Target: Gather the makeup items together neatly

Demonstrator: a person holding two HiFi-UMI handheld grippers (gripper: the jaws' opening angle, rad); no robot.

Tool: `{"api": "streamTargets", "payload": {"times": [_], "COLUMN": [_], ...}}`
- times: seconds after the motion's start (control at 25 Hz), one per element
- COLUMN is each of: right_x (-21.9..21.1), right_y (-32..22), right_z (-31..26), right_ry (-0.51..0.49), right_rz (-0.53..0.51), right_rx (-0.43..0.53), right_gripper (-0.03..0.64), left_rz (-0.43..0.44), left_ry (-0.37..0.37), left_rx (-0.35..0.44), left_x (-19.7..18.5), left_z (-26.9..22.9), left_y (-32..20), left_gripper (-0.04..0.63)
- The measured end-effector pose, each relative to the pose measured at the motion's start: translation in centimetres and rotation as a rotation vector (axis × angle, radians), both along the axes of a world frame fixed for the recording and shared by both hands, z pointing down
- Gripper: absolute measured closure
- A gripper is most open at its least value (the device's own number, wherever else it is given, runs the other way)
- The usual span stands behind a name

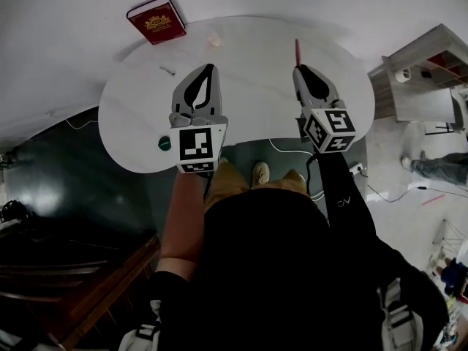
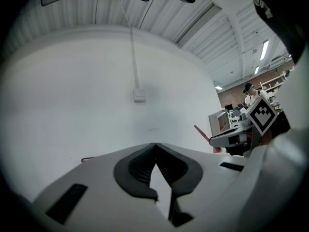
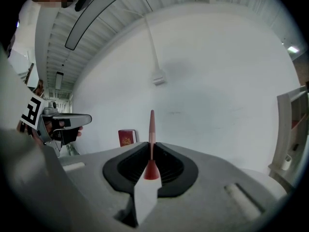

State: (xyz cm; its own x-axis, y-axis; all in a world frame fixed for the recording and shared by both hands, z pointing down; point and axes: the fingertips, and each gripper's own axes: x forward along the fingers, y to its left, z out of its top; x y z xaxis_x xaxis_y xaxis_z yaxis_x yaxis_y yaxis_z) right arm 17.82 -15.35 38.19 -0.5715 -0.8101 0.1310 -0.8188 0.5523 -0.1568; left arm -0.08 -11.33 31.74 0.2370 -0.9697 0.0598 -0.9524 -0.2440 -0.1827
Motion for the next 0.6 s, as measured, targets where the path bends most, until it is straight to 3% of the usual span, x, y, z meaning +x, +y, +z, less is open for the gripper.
{"api": "streamTargets", "payload": {"times": [0.6], "right_x": [-14.0], "right_y": [-2.8], "right_z": [-1.2], "right_ry": [0.0], "right_rz": [-0.037], "right_rx": [0.005], "right_gripper": [0.566], "left_rz": [0.015], "left_ry": [0.024], "left_rx": [-0.023], "left_x": [-12.2], "left_z": [0.2], "left_y": [-4.9], "left_gripper": [0.589]}}
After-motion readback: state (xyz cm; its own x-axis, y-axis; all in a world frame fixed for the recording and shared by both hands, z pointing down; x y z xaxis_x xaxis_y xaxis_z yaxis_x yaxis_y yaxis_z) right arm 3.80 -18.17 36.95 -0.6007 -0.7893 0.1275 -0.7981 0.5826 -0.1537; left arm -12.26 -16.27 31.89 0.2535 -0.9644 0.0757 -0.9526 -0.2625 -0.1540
